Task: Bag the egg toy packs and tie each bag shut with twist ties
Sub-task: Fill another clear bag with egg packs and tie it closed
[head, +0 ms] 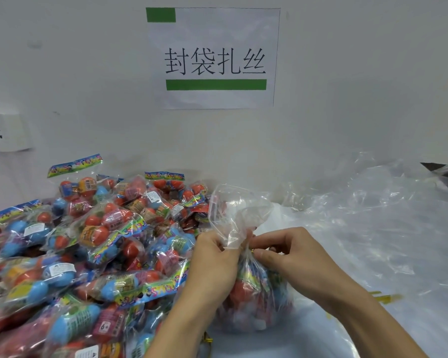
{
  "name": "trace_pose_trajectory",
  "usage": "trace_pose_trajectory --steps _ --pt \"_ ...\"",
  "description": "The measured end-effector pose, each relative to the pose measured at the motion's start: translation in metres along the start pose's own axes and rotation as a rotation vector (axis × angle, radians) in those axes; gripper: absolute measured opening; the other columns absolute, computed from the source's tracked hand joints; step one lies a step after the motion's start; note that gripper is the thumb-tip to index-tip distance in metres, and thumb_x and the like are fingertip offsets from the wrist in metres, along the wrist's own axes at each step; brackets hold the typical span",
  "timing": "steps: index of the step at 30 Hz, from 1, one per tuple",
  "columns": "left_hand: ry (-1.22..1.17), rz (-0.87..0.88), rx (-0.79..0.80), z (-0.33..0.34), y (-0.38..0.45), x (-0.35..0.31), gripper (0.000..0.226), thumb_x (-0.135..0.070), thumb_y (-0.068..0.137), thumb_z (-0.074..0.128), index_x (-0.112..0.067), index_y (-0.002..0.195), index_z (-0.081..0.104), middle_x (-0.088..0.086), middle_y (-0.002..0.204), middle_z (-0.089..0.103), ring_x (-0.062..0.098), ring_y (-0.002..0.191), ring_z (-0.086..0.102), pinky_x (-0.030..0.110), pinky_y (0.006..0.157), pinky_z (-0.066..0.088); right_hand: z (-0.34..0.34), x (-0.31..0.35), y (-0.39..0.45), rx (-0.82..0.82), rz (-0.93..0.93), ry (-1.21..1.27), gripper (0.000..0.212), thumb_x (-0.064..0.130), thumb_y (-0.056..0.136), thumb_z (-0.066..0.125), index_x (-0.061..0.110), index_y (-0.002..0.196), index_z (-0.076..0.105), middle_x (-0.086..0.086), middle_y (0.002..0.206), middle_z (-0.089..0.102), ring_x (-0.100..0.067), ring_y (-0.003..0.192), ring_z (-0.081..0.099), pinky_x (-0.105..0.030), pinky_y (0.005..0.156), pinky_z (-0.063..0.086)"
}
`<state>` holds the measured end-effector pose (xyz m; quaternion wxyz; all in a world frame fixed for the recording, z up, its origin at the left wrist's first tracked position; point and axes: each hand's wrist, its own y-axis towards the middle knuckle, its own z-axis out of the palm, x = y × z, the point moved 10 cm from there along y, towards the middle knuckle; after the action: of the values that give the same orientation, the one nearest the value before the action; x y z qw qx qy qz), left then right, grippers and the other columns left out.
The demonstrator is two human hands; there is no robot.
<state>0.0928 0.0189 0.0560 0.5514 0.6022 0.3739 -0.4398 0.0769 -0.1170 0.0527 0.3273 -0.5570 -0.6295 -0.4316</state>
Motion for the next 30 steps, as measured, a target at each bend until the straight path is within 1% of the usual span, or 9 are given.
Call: trace_pose_trajectory --steps 3,5,7,10,14,16,19,24,30 --pt "-0.001 -0.016 0.011 0.001 0.002 0.005 0.015 -0.032 0.092 0.066 -0.030 0.085 0.079 0.022 0.095 0.072 0.019 0.083 0.064 0.041 0.076 0.051 0.002 0.004 -0.001 -0.001 -0.015 0.023 0.017 0.015 0.089 0.073 0.029 0.090 0.083 -0.002 0.087 0.078 -0.037 0.098 0.066 -0.047 0.090 0.055" --pt "-0.024 -0.030 0.036 0.003 0.002 0.007 0.016 -0.031 0.093 0.065 -0.028 0.088 0.080 0.008 0.091 0.077 0.013 0.087 0.072 0.032 0.081 0.053 0.002 0.008 -0.001 -0.005 -0.027 0.024 0.017 0.017 0.089 0.074 0.031 0.086 0.083 -0.004 0.084 0.078 -0.039 0.091 0.066 -0.050 0.088 0.054" --pt "-0.061 -0.054 0.064 0.006 0.003 0.008 0.015 -0.028 0.093 0.064 -0.027 0.095 0.078 -0.003 0.093 0.078 0.009 0.090 0.074 0.024 0.076 0.055 0.002 0.011 -0.002 -0.008 -0.042 0.012 0.020 0.018 0.088 0.074 0.035 0.082 0.083 -0.004 0.080 0.077 -0.030 0.074 0.061 -0.048 0.082 0.055" --pt "-0.167 -0.117 0.077 0.007 0.003 0.012 0.018 -0.019 0.094 0.062 -0.021 0.095 0.080 0.001 0.095 0.078 0.012 0.089 0.074 0.016 0.066 0.054 0.000 0.014 -0.003 -0.019 -0.055 0.009 0.024 0.018 0.087 0.074 0.037 0.075 0.081 -0.006 0.071 0.072 -0.017 0.067 0.049 -0.033 0.066 0.046" --pt "-0.240 -0.198 0.108 0.009 0.003 0.017 0.022 -0.019 0.095 0.059 -0.019 0.097 0.080 0.005 0.101 0.077 0.017 0.095 0.074 0.024 0.074 0.059 -0.001 0.013 -0.002 -0.025 -0.050 -0.022 0.021 0.019 0.087 0.075 0.031 0.071 0.081 0.005 0.054 0.053 -0.012 0.060 0.038 -0.021 0.056 0.034" --pt "-0.252 -0.208 0.117 0.010 0.003 0.018 0.023 -0.020 0.095 0.058 -0.018 0.098 0.080 0.006 0.103 0.077 0.020 0.099 0.073 0.026 0.080 0.059 0.000 0.014 -0.002 -0.019 -0.049 -0.056 0.022 0.020 0.089 0.074 0.031 0.071 0.081 0.006 0.055 0.049 -0.012 0.059 0.037 -0.020 0.054 0.033" --pt "-0.276 -0.207 0.121 0.010 0.003 0.015 0.025 -0.018 0.098 0.055 -0.019 0.097 0.081 0.009 0.101 0.077 0.022 0.098 0.073 0.023 0.077 0.059 0.003 0.017 -0.003 -0.012 -0.070 -0.105 0.020 0.021 0.091 0.070 0.028 0.075 0.081 0.000 0.060 0.048 -0.012 0.060 0.038 -0.022 0.054 0.032" --pt "-0.295 -0.220 0.108 0.011 0.003 0.016 0.028 -0.015 0.099 0.053 -0.019 0.096 0.080 0.012 0.101 0.077 0.025 0.096 0.074 0.028 0.075 0.059 0.011 0.023 -0.004 -0.001 -0.135 -0.149 0.022 0.014 0.094 0.062 0.012 0.077 0.076 0.012 0.051 0.051 -0.005 0.049 0.042 -0.019 0.055 0.037" --pt "-0.289 -0.212 0.150 0.014 0.002 0.016 0.029 -0.018 0.100 0.052 -0.024 0.098 0.080 0.008 0.103 0.077 0.023 0.100 0.073 0.031 0.084 0.059 0.012 0.026 -0.004 -0.018 -0.141 -0.136 0.025 0.013 0.091 0.065 0.019 0.069 0.074 0.011 0.051 0.054 -0.005 0.049 0.046 -0.019 0.054 0.039"
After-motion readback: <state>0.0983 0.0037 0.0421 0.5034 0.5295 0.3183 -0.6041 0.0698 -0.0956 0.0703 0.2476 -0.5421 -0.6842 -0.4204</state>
